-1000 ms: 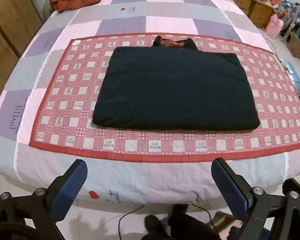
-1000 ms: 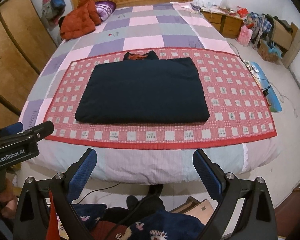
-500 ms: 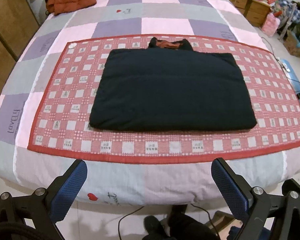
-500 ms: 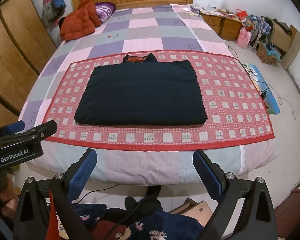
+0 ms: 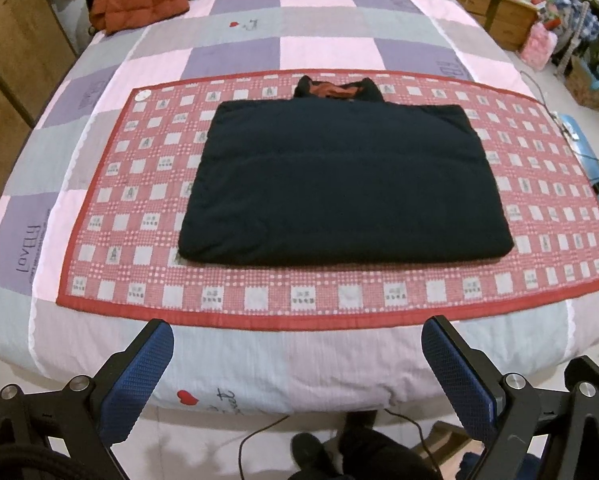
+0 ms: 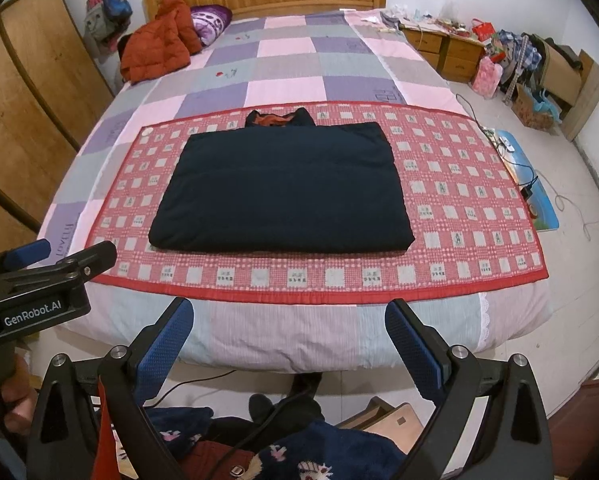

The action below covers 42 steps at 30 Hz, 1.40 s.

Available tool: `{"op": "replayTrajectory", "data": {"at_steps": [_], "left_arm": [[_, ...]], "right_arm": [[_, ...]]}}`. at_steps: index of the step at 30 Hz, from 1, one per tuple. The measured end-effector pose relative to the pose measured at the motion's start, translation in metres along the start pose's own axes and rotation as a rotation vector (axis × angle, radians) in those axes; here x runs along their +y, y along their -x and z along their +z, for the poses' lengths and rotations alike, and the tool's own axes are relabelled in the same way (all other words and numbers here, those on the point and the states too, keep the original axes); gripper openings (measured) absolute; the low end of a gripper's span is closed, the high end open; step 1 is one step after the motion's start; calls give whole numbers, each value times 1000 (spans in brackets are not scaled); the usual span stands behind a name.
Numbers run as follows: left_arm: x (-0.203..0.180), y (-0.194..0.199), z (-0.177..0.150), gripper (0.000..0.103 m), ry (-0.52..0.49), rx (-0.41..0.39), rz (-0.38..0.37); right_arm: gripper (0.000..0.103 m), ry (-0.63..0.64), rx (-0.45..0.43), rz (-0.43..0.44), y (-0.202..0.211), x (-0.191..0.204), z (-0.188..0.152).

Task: Fold large clothes

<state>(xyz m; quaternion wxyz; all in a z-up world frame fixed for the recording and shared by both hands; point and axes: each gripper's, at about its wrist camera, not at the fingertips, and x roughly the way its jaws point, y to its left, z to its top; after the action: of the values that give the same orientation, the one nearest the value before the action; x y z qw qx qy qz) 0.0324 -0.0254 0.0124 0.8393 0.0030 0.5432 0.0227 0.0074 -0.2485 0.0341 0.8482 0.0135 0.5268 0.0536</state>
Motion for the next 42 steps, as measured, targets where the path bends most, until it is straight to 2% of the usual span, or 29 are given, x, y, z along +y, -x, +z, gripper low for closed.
{"op": "replayTrajectory", "data": {"at_steps": [42], "left_arm": [[-13, -1, 7, 102, 1, 3, 2]], "right_arm": [[98, -1, 4, 1, 4, -8, 2]]}}
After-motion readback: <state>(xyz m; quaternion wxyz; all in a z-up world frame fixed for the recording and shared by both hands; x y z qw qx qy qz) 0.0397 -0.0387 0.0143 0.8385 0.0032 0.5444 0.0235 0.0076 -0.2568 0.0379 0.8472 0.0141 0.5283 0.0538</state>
